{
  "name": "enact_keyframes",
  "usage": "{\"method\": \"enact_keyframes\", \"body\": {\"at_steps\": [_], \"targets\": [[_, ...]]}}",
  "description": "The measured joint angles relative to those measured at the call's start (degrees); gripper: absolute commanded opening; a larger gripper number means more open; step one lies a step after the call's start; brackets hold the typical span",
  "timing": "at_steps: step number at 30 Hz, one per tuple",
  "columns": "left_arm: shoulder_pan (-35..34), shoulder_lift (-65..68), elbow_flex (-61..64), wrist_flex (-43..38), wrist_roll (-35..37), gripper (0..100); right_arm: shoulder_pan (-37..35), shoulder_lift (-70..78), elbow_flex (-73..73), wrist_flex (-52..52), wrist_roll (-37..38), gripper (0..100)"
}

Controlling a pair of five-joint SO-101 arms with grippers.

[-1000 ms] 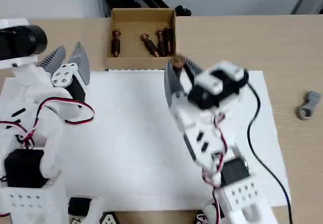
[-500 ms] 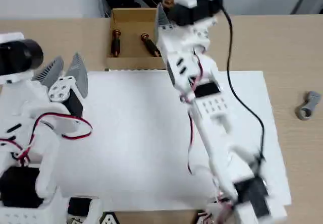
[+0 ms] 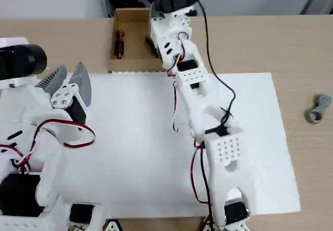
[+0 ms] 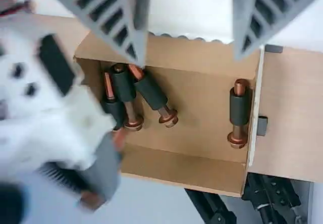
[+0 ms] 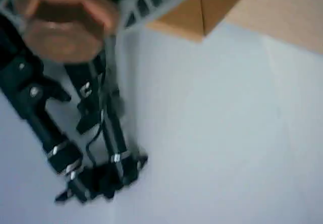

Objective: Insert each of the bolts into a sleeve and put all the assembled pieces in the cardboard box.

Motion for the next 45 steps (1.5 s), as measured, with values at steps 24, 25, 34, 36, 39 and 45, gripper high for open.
{"method": "enact_keyframes", "body": {"at_steps": [24, 25, 34, 36, 39, 45], "targets": [[0.00, 0.00, 2.11, 0.00, -2.29, 7, 0.09, 5.10, -6.07, 12.84, -4.04, 23.3], [0.00, 0.00, 2.11, 0.00, -2.29, 7, 0.18, 4.22, -6.07, 13.80, -4.04, 22.7], [-8.79, 0.00, 2.37, 0.70, -2.29, 7, 0.44, -11.96, -6.07, 28.22, -4.04, 2.5], [-10.46, 0.00, 2.37, 2.11, -2.29, 7, 1.14, -16.26, -6.07, 31.47, -4.04, 0.9], [-12.57, 0.00, 2.37, 4.84, -2.55, 7, 2.81, -23.21, -6.07, 36.66, -4.04, 0.3], [-16.18, 0.00, 2.37, 10.64, -5.01, 7, 5.63, -39.38, -6.15, 54.68, -4.04, 0.3]]}}
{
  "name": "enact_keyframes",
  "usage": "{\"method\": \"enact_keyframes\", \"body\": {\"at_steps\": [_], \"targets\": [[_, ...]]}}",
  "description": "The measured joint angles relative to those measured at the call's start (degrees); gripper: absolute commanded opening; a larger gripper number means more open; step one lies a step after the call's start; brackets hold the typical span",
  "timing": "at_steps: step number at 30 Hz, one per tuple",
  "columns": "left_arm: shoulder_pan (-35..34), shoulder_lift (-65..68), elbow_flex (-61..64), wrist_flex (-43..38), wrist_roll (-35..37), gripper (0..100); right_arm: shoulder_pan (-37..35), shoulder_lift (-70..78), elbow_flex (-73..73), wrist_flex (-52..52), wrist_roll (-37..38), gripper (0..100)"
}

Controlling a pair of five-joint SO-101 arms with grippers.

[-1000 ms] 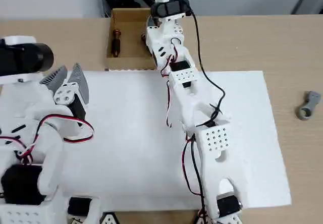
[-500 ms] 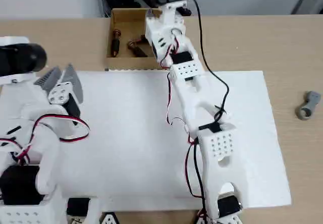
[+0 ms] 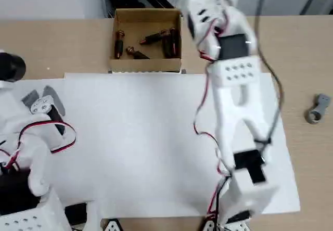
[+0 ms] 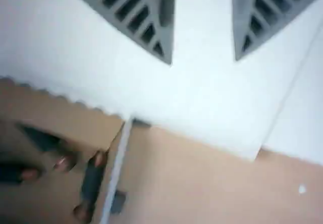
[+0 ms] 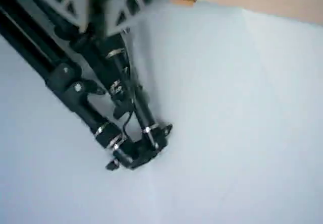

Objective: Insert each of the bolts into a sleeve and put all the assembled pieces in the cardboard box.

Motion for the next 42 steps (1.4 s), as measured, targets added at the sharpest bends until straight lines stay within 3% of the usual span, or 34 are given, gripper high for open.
{"method": "enact_keyframes", "body": {"at_steps": [4, 9, 13, 17, 23, 32, 35, 42], "targets": [[-1.32, 0.00, 2.64, 1.85, -5.71, 1, 0.26, -9.41, 0.00, 20.13, 0.00, 0.3], [-1.67, 0.00, 7.65, 1.32, -9.85, 0, 0.26, -18.02, 0.00, 42.55, 0.00, 0.4], [-1.67, 0.00, 11.78, -0.09, -10.46, 0, 1.93, -24.62, 0.53, 48.00, 0.00, 0.4], [-1.67, -0.44, 16.26, -2.99, -10.46, 0, 2.90, -34.37, 8.26, 48.70, 0.00, 0.4], [-1.67, -11.60, 26.55, -8.62, -10.46, 1, 3.16, -51.69, 32.35, 47.74, -0.09, 0.6], [-1.67, -39.38, 48.44, -17.49, -10.64, 4, 8.09, -80.62, 72.18, 28.48, -0.09, 0.4], [-1.67, -47.21, 53.45, -18.90, -13.27, 6, 9.14, -87.82, 85.01, 22.33, 3.25, 0.4], [-1.76, -47.74, 60.92, -19.16, -15.38, 6, 9.41, -107.96, 107.34, 17.85, 11.69, 0.5]]}}
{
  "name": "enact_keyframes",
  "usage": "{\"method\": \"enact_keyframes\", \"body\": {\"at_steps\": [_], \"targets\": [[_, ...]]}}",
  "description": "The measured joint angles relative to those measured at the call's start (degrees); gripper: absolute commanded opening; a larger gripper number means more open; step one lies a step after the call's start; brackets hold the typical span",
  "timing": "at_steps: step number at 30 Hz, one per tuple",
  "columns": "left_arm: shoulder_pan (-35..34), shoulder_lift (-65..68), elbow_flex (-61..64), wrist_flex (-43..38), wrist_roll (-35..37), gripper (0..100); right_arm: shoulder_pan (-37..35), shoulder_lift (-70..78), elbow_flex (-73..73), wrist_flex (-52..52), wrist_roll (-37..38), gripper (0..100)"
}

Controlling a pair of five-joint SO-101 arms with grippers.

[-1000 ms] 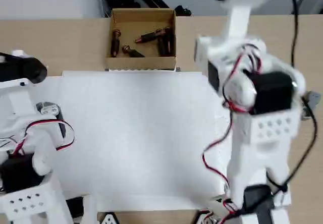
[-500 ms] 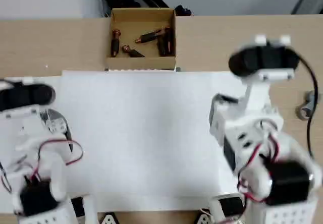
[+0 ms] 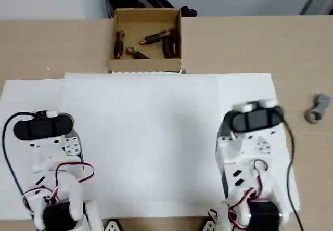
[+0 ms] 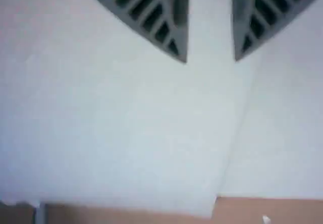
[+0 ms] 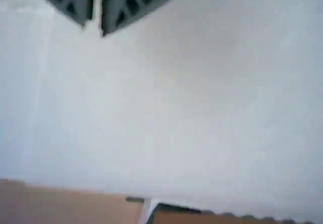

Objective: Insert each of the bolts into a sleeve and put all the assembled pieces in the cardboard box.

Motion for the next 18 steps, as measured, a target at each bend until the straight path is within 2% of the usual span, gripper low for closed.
{"method": "enact_keyframes", "body": {"at_steps": [2, 12, 18], "targets": [[0.00, -0.09, 1.76, 0.00, 0.44, 6, -0.09, -4.48, 4.48, -0.09, 1.58, 0.6], [-0.09, -0.09, 13.71, -0.09, 1.67, 6, 0.35, -4.66, 17.32, -0.09, 2.90, 0.7], [-0.09, -0.09, 14.42, -0.18, 2.46, 6, 0.44, -4.84, 24.26, -0.09, 2.90, 0.8]]}}
